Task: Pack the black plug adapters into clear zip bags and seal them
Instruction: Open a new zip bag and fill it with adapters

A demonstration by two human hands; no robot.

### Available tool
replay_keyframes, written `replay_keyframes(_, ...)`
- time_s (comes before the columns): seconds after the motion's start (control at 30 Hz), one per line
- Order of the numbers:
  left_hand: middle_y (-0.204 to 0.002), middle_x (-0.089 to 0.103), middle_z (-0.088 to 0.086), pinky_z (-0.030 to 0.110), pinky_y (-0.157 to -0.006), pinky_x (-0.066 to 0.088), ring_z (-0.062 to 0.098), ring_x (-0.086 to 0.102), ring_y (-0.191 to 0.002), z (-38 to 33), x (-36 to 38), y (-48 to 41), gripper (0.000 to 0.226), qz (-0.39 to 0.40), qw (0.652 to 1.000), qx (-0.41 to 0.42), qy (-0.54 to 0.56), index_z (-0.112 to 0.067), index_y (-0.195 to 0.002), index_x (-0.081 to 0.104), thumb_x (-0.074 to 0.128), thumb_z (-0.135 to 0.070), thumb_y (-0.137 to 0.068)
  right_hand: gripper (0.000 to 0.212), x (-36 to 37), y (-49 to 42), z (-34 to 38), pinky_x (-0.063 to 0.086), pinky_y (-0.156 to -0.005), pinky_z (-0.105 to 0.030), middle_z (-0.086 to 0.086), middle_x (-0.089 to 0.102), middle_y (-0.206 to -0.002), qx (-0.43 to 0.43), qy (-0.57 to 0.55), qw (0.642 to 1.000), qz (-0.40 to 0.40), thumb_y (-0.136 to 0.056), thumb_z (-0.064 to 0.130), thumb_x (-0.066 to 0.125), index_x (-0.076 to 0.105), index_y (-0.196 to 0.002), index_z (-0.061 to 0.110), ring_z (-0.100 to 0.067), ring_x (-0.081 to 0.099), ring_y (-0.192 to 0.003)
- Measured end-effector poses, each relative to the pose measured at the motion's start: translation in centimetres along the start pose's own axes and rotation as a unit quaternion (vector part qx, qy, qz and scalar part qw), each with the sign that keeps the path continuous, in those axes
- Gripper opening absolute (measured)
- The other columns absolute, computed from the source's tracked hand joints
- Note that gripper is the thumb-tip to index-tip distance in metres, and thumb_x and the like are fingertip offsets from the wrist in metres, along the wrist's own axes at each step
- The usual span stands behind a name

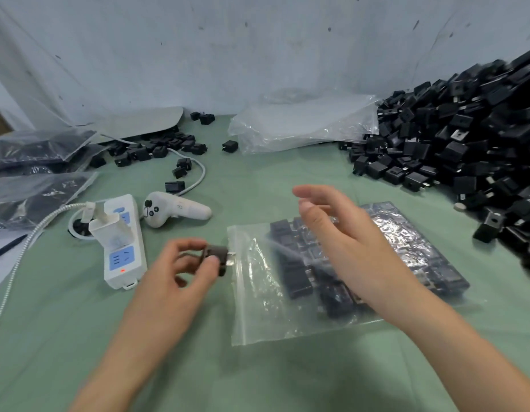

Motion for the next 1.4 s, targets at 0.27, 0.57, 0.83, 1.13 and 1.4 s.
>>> replay_keyframes(0.27, -0.098, 0.072, -0.021, 0.009, -0.084, 0.044, -0.006, 0.065, -0.095, 2.1, 1.2, 1.0, 0.030, 0.116, 0.993, -0.014, -0.034, -0.041, -0.103, 0.061, 0.064, -0.056, -0.077, 0.030, -1.3, -0.2, -2.3, 0.036, -0.093, -0.028, 0.017, 0.050, -0.121, -0.023, 0.233, 0.970, -0.060, -0.099, 0.031, 0.044, 0.058, -0.125, 0.034, -0.005, 0.044, -0.112)
replay_keyframes(0.57, -0.108, 0.066, -0.029, 0.011, -0.092, 0.040, -0.011, 0.057, -0.106, 1.4, 1.2, 1.9, 0.035, 0.123, 0.990, 0.004, -0.061, -0.050, -0.112, 0.061, 0.041, -0.060, -0.084, 0.032, -1.7, 0.3, -3.1, 0.035, -0.089, -0.031, 0.013, 0.049, -0.119, -0.046, 0.272, 0.955, -0.104, -0.095, 0.030, 0.044, 0.060, -0.123, 0.030, -0.009, 0.043, -0.105)
replay_keyframes(0.83, -0.095, 0.064, -0.024, 0.035, -0.094, 0.044, 0.010, 0.057, -0.105, 0.6, 3.4, 3.2, 0.064, 0.103, 0.987, -0.006, -0.122, -0.056, -0.138, 0.028, 0.051, -0.063, -0.079, 0.031, -2.9, 0.3, -3.7, 0.034, -0.093, -0.031, 0.011, 0.051, -0.120, -0.020, 0.281, 0.951, -0.123, -0.096, 0.026, 0.046, 0.061, -0.123, 0.029, -0.012, 0.046, -0.110)
replay_keyframes(1.13, -0.075, 0.069, -0.021, 0.023, -0.074, 0.039, 0.006, 0.056, -0.081, 0.7, 3.5, 3.3, 0.049, 0.107, 0.988, -0.014, -0.108, -0.050, -0.138, 0.035, 0.053, -0.042, -0.094, 0.029, -3.0, 0.7, -3.9, 0.041, -0.097, -0.042, 0.005, 0.054, -0.121, -0.018, 0.305, 0.944, -0.127, -0.097, 0.023, 0.048, 0.062, -0.122, 0.026, -0.019, 0.050, -0.107)
replay_keyframes(1.4, -0.092, 0.073, -0.020, 0.022, -0.104, 0.035, 0.002, 0.049, -0.122, 0.3, 4.4, 3.8, 0.042, 0.153, 0.987, 0.013, -0.050, -0.055, -0.131, 0.043, 0.056, -0.034, -0.096, 0.030, -2.7, 1.0, -3.5, 0.039, -0.101, -0.042, 0.004, 0.054, -0.123, -0.013, 0.309, 0.946, -0.100, -0.098, 0.025, 0.046, 0.061, -0.124, 0.024, -0.018, 0.048, -0.112)
Point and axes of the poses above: each hand's wrist, its own y-axis away from the middle knuckle, its own x-axis out of the palm, z = x × y, the point moved 4 cm from there along -y, towards the middle knuckle
